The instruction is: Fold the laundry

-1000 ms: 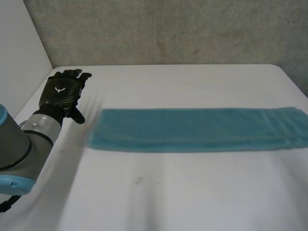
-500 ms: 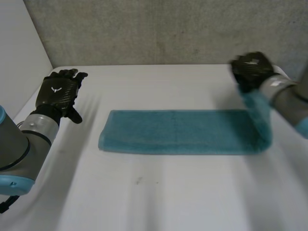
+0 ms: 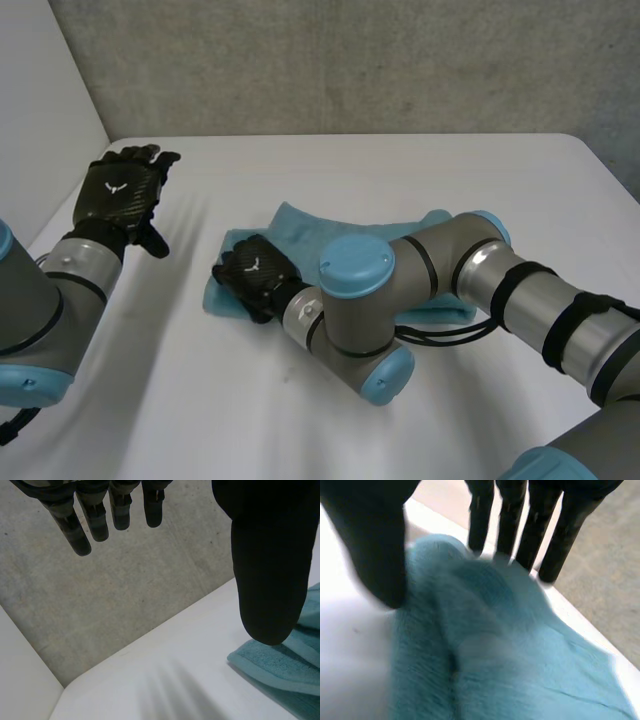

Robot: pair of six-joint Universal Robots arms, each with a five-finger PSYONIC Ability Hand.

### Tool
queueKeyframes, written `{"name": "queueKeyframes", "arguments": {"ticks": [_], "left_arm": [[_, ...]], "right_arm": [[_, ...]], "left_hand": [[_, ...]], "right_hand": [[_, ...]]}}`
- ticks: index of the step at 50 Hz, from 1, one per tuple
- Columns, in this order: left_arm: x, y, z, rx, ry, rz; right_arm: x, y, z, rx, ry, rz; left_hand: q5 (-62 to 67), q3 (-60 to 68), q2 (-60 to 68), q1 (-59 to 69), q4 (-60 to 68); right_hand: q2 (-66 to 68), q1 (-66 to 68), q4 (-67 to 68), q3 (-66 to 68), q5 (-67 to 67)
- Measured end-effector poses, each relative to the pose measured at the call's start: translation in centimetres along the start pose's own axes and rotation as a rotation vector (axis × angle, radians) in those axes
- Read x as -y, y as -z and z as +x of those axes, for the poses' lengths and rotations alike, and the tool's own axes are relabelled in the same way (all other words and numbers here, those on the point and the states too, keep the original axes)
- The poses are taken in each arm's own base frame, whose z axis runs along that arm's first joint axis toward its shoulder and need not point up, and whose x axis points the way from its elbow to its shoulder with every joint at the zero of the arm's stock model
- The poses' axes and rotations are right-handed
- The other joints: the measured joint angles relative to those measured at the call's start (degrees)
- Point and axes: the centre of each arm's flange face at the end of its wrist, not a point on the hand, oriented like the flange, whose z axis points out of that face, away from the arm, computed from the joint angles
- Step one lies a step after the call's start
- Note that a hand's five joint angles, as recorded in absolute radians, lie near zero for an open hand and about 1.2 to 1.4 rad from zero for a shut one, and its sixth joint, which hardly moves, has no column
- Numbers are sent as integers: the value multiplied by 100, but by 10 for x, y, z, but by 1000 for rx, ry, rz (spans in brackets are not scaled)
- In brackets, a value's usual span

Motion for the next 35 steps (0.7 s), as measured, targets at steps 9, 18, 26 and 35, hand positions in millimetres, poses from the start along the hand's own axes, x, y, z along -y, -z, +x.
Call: {"name": "queueKeyframes", "arguments": {"ticks": [9,18,26,35], "left_arm": [[4,-4,16,-50,-2,22],[11,-6,71,-199,-1,65],[-10,-9,122,-321,-9,31],[-35,-10,129,-347,-33,-81]], "right_arm": [[30,31,69,-278,-37,-81],[18,93,131,-415,-145,-199],[-24,144,161,-464,-293,-310],[-45,165,163,-474,-353,-352]], "left_hand": [[0,5,13,0,6],[0,14,15,0,14],[268,417,439,389,426],[1278,1438,1454,1394,1447]], "right_hand": [[-2359,-1863,-2461,-2553,-2424],[-2359,-1862,-2461,-2553,-2424],[-2359,-1862,-2461,-2553,-2424],[-2359,-1862,-2461,-2553,-2424]]}}
